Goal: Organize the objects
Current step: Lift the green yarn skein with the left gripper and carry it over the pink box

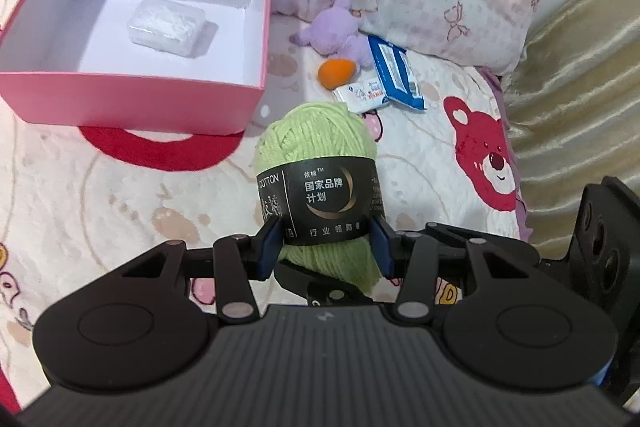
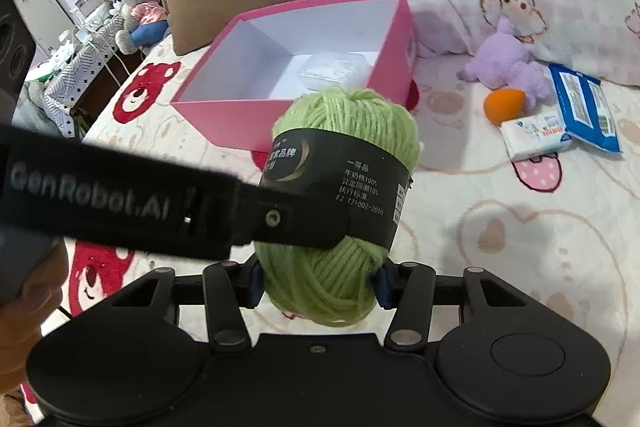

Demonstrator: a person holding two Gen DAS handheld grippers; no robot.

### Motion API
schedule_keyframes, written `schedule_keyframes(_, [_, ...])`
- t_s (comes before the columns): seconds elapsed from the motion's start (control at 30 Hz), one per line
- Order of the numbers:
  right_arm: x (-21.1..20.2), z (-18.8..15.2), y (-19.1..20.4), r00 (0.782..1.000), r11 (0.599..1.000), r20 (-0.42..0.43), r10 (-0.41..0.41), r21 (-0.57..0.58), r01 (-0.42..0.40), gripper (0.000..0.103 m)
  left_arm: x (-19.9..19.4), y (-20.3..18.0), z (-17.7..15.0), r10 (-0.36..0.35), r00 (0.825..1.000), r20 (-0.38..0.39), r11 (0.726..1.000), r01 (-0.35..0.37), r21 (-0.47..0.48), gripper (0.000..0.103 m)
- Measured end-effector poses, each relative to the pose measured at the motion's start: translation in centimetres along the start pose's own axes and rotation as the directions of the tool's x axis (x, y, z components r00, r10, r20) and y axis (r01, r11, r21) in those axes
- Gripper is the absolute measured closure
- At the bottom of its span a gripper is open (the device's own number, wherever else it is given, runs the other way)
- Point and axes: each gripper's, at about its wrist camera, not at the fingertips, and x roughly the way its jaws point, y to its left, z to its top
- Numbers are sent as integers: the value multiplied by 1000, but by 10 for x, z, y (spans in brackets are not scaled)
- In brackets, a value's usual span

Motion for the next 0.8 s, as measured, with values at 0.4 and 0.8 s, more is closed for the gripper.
schedule_keyframes(0.4, [-19,27,40,992,993,120,33,-113,-19,47,-58,8,27,17,999,43,1000,-18,18,57])
schedule_keyframes(0.8, [-7,68,40,989,990,120,84,-120,-69,46,-75,24,63,56,995,77,998,-56,0,57])
